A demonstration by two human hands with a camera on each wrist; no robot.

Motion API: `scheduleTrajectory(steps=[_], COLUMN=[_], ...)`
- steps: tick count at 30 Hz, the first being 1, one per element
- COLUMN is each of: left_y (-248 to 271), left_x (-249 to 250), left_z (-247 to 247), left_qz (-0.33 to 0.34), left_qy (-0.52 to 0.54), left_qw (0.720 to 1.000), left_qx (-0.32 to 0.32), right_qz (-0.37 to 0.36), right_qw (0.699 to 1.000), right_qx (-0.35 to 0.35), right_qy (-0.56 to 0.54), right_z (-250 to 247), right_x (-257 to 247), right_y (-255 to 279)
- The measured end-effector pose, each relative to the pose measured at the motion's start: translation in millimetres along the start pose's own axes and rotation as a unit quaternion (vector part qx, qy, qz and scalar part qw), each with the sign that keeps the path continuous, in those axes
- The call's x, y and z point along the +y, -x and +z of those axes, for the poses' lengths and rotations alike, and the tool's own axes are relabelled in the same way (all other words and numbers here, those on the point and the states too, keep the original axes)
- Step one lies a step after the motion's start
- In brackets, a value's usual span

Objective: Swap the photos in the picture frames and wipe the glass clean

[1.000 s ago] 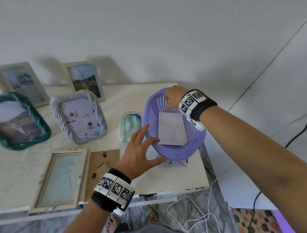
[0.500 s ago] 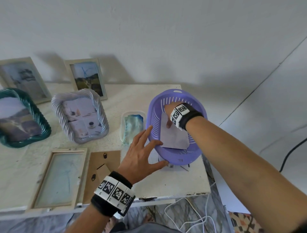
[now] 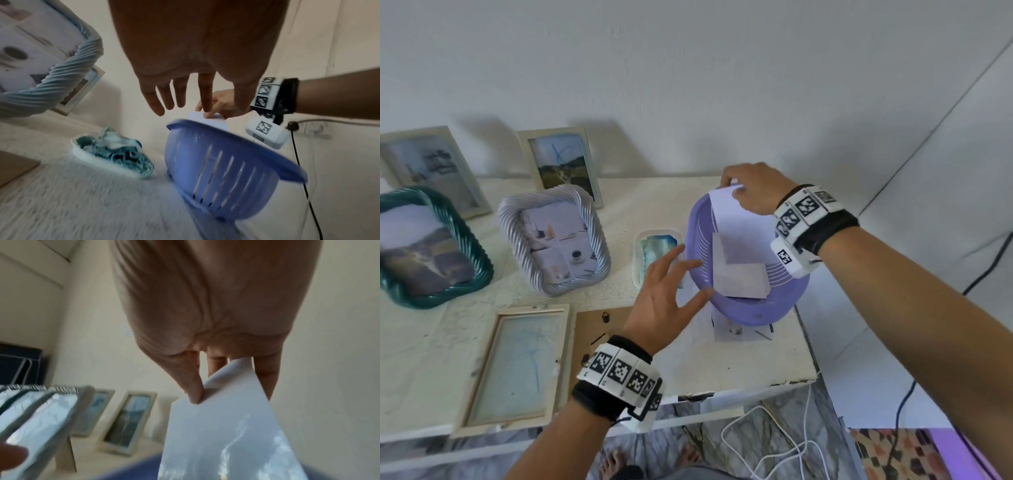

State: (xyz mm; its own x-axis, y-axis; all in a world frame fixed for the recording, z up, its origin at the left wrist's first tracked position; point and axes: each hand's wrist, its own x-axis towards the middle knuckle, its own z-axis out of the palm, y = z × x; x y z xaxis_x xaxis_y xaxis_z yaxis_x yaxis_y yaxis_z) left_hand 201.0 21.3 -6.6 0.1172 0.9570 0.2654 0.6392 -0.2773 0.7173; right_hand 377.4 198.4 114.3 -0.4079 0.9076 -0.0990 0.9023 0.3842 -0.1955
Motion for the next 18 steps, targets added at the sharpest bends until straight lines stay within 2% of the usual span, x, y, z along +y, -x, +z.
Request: scheduleTrajectory(steps=[4, 8, 12, 14, 16, 18], left_y=[-9.4, -11.1, 3.3, 17.1, 32.0, 45.9], left_x=[7.6, 11.1, -4.9, -18.7, -31.5, -43.1], left_z=[-35.3, -77.8, -118.6, -136.2, -152.2, -168.1], left_qz=[-0.005, -0.049, -0.084, -0.097, -0.118, -0.14], left_qy=[0.087, 0.16, 0.244, 0.267, 0.287, 0.313], left_qw=[0.992, 0.98, 0.964, 0.957, 0.948, 0.935], left_qx=[0.09, 0.106, 0.069, 0.063, 0.071, 0.088], right_qz=[-0.022, -0.079, -0.103, -0.112, -0.092, -0.043], right_qw=[0.995, 0.979, 0.956, 0.941, 0.924, 0.901], right_qx=[0.084, 0.11, 0.097, 0.118, 0.155, 0.158], right_qy=[-0.048, -0.154, -0.256, -0.297, -0.338, -0.401], right_z=[-37.4, -44.3, -18.5, 0.3, 20.1, 41.6], right_x=[-31.2, -78.8, -126.5, -147.1, -163.6, -181.1], right_y=[36.9, 64.9, 74.7, 77.3, 80.9, 86.2])
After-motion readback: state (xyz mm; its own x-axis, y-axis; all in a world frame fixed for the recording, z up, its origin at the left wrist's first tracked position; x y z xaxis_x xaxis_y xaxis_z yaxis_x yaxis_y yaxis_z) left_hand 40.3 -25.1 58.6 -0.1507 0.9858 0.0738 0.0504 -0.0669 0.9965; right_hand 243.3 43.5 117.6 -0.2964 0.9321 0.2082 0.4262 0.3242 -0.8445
